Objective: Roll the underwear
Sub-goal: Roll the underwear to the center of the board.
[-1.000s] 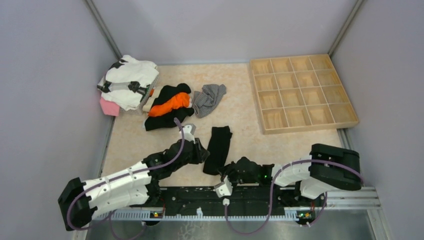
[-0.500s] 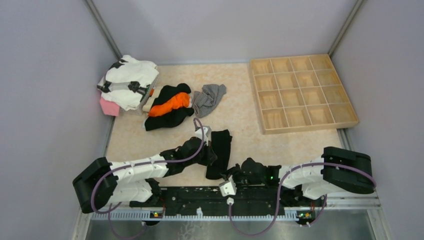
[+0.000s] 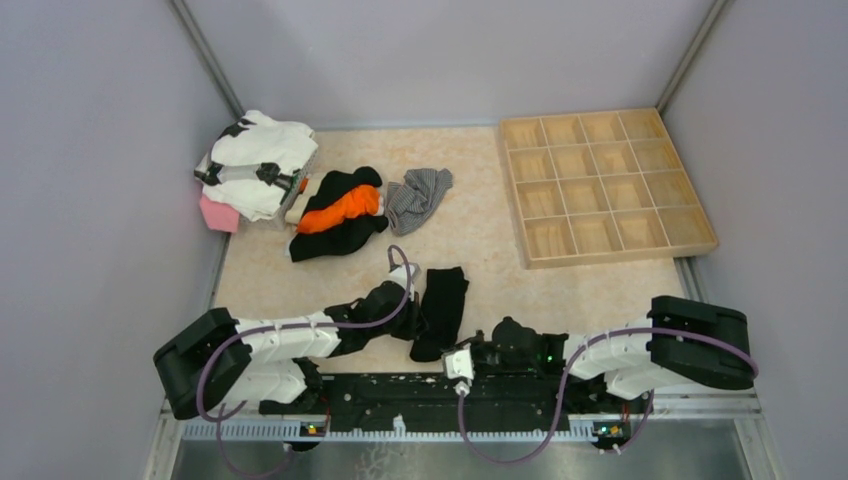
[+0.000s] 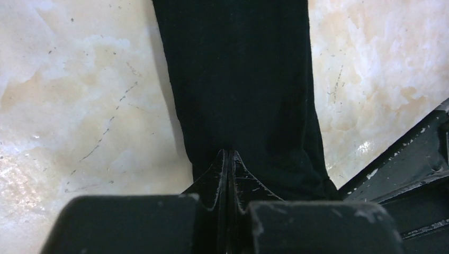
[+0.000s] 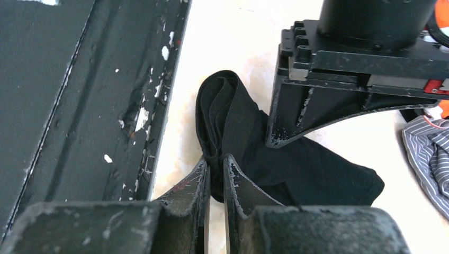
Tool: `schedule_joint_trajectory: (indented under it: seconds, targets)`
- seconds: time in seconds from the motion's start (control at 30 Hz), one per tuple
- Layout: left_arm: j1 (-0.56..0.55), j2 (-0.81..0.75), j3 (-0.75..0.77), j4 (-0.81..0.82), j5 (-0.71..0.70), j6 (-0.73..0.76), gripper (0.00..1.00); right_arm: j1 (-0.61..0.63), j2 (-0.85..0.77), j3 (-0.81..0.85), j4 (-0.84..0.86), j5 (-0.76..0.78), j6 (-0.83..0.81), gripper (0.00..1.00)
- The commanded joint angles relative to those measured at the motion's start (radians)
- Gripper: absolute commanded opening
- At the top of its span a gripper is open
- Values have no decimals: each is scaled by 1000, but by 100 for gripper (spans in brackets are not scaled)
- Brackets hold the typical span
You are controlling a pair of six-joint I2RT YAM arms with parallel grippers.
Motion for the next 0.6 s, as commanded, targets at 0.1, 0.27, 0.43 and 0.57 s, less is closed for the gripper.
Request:
schedule_joint_trajectory:
  seconds: [0.1, 0.27, 0.43, 0.57]
  targets:
    - [3, 15, -36, 52, 23, 3, 0, 11, -14, -36, 148, 36, 203, 3]
    - [4, 4, -48, 50, 28, -6, 0, 10, -11, -44, 169, 60, 345, 2]
    - [4, -7, -55, 43, 25, -12, 0, -1, -21, -57, 187, 79, 486, 1]
    - [4, -18, -58, 40, 32, -20, 0, -17, -54, -63, 162, 112, 597, 1]
